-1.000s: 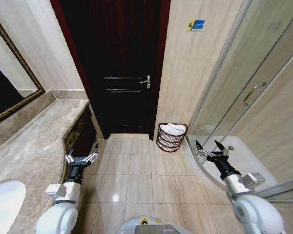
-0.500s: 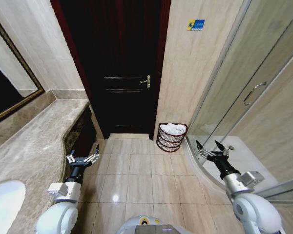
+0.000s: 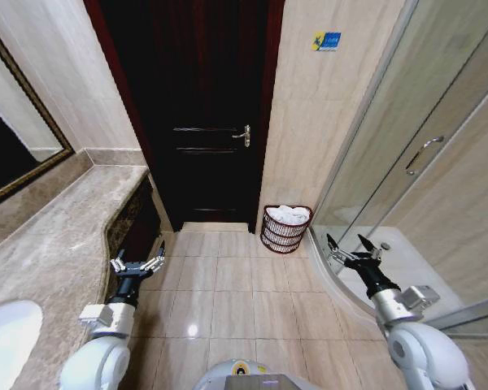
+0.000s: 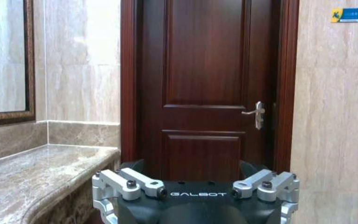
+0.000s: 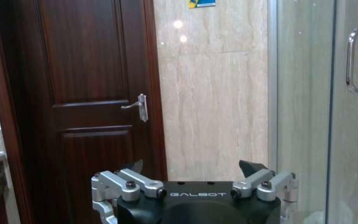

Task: Discard the used towel into the hamper.

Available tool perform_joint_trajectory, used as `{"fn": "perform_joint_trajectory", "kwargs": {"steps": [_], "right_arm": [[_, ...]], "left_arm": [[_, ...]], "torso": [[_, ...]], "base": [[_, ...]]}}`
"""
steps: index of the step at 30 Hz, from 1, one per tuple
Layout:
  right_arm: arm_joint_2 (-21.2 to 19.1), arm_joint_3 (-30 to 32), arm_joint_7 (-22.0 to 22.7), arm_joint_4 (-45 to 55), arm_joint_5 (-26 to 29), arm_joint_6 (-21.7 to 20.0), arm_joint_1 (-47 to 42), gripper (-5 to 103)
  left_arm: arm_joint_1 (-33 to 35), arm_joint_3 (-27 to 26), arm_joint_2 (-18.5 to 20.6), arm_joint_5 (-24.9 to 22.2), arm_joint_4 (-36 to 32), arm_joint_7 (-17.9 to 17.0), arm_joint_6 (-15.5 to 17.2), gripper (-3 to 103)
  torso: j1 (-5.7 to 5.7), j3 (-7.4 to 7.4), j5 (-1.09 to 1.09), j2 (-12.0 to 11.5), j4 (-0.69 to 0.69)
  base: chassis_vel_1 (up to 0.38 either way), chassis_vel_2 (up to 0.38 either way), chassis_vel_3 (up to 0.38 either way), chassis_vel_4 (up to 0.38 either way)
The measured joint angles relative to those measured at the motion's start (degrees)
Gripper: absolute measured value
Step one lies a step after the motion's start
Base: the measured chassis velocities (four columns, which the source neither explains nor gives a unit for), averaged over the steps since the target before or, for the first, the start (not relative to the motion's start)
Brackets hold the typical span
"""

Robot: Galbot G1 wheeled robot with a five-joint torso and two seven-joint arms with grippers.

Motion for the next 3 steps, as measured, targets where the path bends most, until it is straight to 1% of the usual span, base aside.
{"fn": "perform_joint_trajectory", "kwargs": {"steps": [3], "right_arm": [[0.0, 0.0, 0.0, 0.0, 0.0, 0.0, 0.0, 100]], "left_arm": [[0.0, 0.0, 0.0, 0.0, 0.0, 0.0, 0.0, 100]], "torso": [[-0.02, -0.02, 0.00, 0.0, 0.00]], "base": [[0.000, 0.000, 0.000, 0.000]]}}
